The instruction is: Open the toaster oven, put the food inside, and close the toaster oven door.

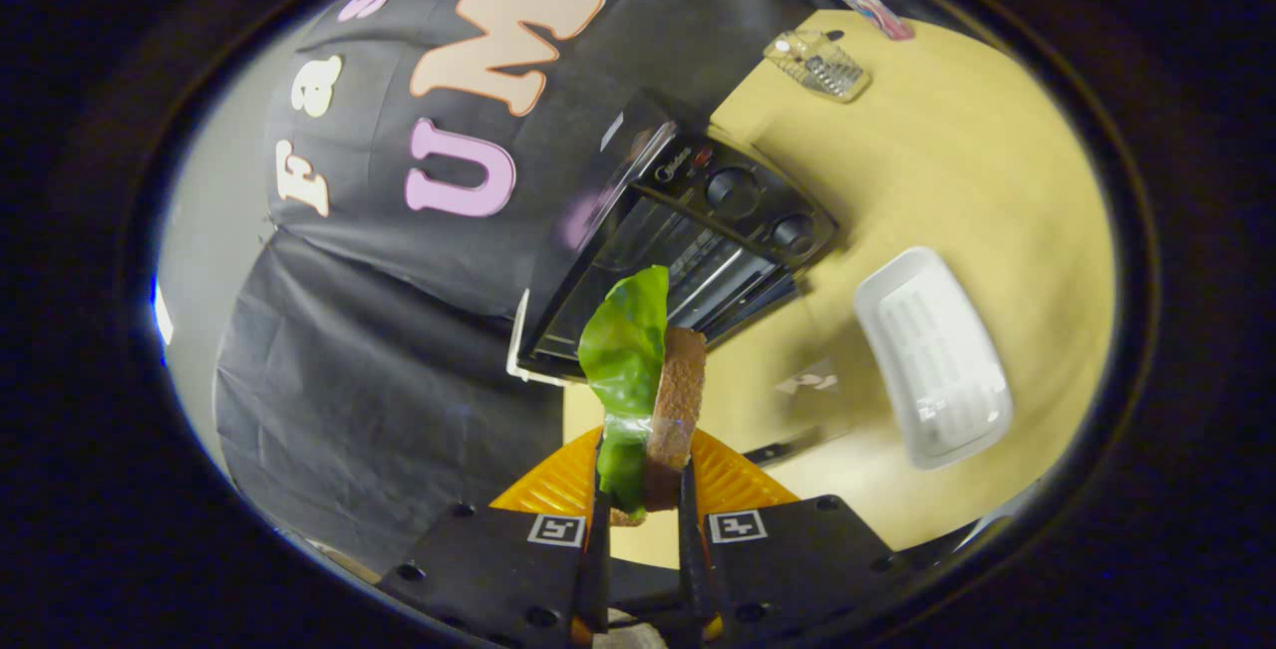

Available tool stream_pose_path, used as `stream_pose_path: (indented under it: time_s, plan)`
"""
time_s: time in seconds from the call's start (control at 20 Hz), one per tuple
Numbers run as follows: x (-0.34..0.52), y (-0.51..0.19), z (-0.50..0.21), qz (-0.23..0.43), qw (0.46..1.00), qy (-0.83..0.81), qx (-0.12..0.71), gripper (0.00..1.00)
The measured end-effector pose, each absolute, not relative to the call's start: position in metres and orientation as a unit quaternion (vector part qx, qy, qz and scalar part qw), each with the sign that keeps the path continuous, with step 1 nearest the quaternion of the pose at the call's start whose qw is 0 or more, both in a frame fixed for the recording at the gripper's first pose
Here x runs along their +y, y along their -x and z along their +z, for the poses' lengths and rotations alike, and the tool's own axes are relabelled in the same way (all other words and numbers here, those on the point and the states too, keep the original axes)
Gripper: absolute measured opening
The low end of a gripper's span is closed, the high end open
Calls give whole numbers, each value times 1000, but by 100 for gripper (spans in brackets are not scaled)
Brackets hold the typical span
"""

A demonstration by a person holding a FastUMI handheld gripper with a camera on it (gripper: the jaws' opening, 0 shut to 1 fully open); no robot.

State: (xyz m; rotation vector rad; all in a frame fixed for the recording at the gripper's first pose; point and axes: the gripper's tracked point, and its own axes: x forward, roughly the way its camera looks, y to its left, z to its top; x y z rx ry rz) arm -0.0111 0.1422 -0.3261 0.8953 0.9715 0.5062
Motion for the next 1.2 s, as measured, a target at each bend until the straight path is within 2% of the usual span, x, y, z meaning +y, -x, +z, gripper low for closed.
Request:
stream_pose_path:
  time_s: [0.2,0.35,0.65,0.95,1.2]
  plan:
    - [186,-7,-343,231,762,-436,419,31]
    - [218,-25,-338,247,744,-482,392,30]
    - [245,-70,-362,227,754,-477,392,31]
    - [247,-122,-375,200,782,-456,374,30]
    - [242,-140,-395,171,807,-426,372,30]
